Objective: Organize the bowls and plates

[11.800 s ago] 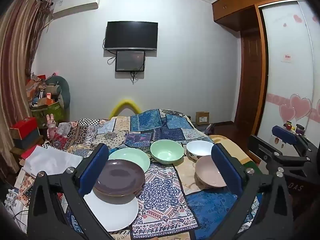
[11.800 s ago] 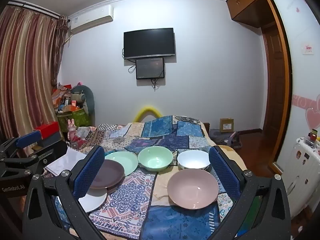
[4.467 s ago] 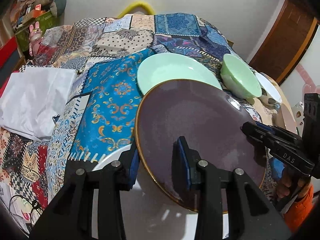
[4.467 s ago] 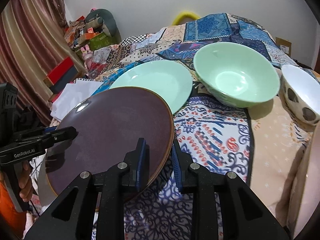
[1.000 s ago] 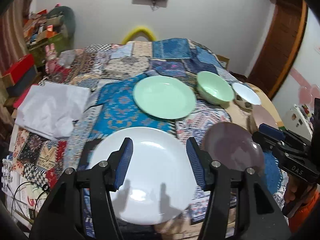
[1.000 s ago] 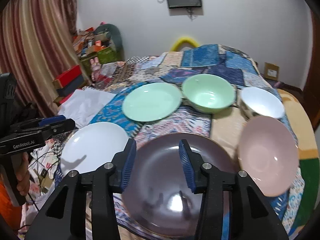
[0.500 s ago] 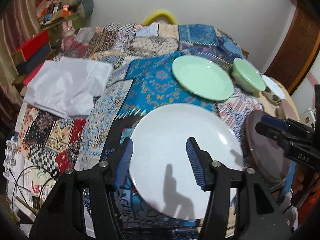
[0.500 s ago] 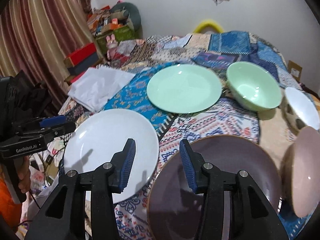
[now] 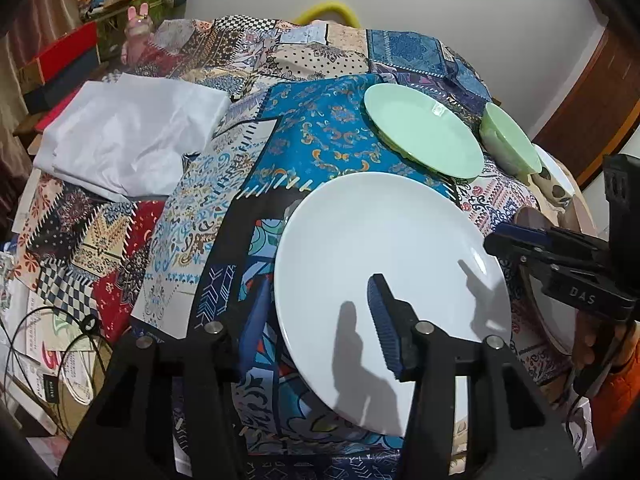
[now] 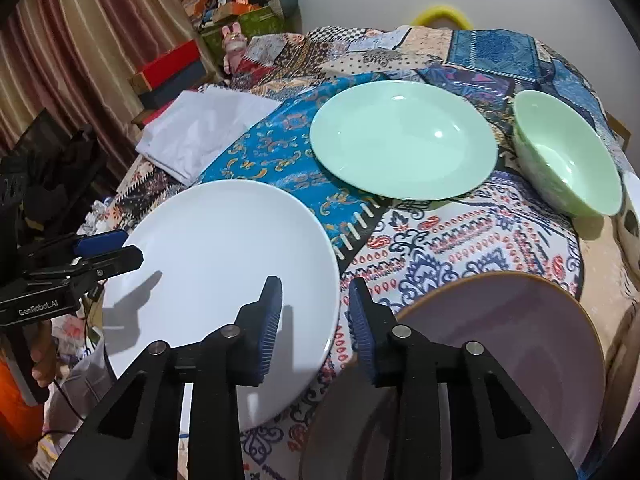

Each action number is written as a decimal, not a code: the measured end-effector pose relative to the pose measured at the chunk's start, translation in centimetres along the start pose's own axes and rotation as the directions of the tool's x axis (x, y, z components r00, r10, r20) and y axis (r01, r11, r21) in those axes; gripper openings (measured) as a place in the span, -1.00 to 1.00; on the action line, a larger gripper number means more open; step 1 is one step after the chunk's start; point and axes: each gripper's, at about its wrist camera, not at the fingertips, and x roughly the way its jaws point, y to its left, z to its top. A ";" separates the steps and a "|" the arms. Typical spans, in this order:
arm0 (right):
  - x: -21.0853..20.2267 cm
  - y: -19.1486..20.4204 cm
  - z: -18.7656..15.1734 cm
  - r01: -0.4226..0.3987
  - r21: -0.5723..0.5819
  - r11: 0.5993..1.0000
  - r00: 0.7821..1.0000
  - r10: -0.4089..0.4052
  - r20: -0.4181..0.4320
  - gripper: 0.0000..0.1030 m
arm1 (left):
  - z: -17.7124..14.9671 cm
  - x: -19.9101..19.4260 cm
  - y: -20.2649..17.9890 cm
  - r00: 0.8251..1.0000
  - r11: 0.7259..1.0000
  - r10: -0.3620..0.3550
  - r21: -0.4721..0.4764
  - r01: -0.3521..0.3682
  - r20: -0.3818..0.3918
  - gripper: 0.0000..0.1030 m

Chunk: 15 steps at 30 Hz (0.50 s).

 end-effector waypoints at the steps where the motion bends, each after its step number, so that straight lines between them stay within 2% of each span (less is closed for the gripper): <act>1: 0.1 0.1 0.1 0.003 -0.004 1.000 1.000 -0.003 0.001 -0.39 | 0.0 0.1 0.0 1.000 1.000 -0.002 -0.002 0.002 -0.002 -0.11; 9: 1.3 0.3 0.5 0.015 -0.027 1.000 0.999 -0.015 -0.030 -0.48 | 0.0 0.3 0.3 1.000 1.000 -0.014 -0.003 0.014 0.006 -0.15; 15: 1.4 0.4 0.6 0.036 -0.039 0.999 0.999 -0.037 -0.033 -0.48 | 0.2 0.5 0.3 1.000 1.000 -0.017 0.004 0.017 0.009 -0.15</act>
